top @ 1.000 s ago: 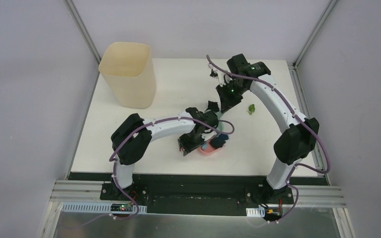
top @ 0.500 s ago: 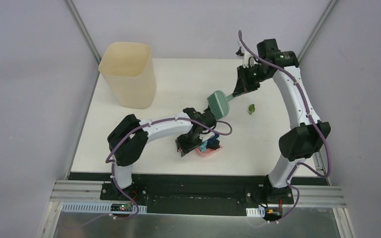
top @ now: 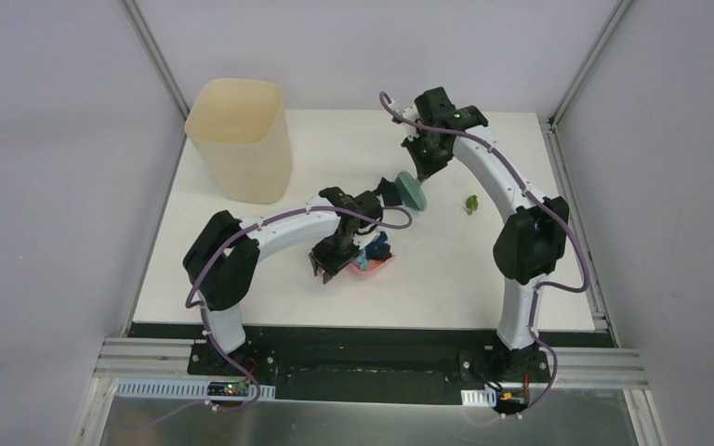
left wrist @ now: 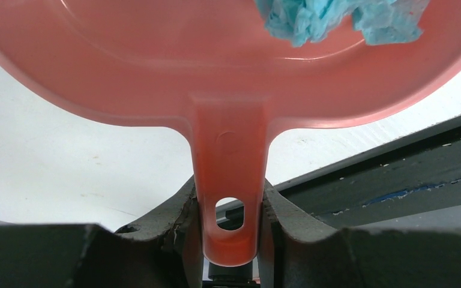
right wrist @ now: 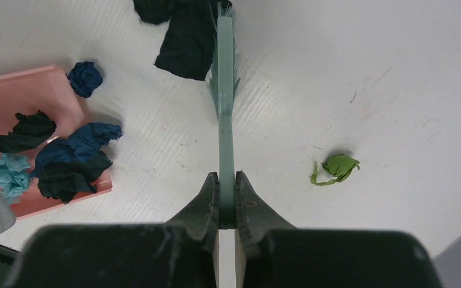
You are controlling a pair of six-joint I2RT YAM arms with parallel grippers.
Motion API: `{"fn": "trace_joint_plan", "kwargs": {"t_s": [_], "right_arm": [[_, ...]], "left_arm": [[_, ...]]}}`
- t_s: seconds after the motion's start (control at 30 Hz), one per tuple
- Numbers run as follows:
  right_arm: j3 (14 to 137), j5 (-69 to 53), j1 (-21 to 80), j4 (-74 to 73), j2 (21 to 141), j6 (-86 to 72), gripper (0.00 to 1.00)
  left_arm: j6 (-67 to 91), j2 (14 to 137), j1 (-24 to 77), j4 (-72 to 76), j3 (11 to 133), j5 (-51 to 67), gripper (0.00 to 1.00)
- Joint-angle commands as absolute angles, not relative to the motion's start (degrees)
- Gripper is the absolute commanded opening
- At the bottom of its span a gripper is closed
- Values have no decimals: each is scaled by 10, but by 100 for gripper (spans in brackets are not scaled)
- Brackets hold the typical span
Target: Sweep away the paper scraps from the table
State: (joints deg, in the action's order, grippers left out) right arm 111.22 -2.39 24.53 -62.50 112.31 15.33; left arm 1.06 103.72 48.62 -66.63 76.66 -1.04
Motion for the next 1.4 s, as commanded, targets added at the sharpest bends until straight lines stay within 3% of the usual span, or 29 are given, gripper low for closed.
{"fn": "trace_joint_plan", "kwargs": {"t_s": [0.0, 0.2, 0.37, 0.6, 0.7, 0.8, 0.9, 0.97, 1.37], "right_arm": [[1166, 31, 258, -632, 1109, 167, 0], [1170, 89, 258, -606, 1080, 188, 0], [1201, 129, 261, -569, 1144, 221, 0], [1311, 106, 290, -615, 1256, 214, 0], [1274, 70, 324, -627, 1240, 198, 0], [1219, -1, 349, -647, 1201, 178, 0], [1210, -253, 344, -729, 1172, 129, 0], [1185, -334, 340, -749, 1140, 114, 0], [1150, -169, 265, -663, 970, 112, 0]], "left_arm": [[22, 995, 486, -676, 760, -13, 0], [31, 926, 467, -668, 710, -19, 0], [34, 887, 449, -660, 679, -21, 0], [34, 964, 436, -660, 685, -44, 0], [35, 1010, 432, -672, 703, -54, 0], [34, 1043, 432, -681, 727, -58, 0], [31, 1053, 432, -681, 743, -58, 0], [31, 1052, 432, -680, 746, -61, 0], [30, 968, 431, -669, 727, -57, 0]]}}
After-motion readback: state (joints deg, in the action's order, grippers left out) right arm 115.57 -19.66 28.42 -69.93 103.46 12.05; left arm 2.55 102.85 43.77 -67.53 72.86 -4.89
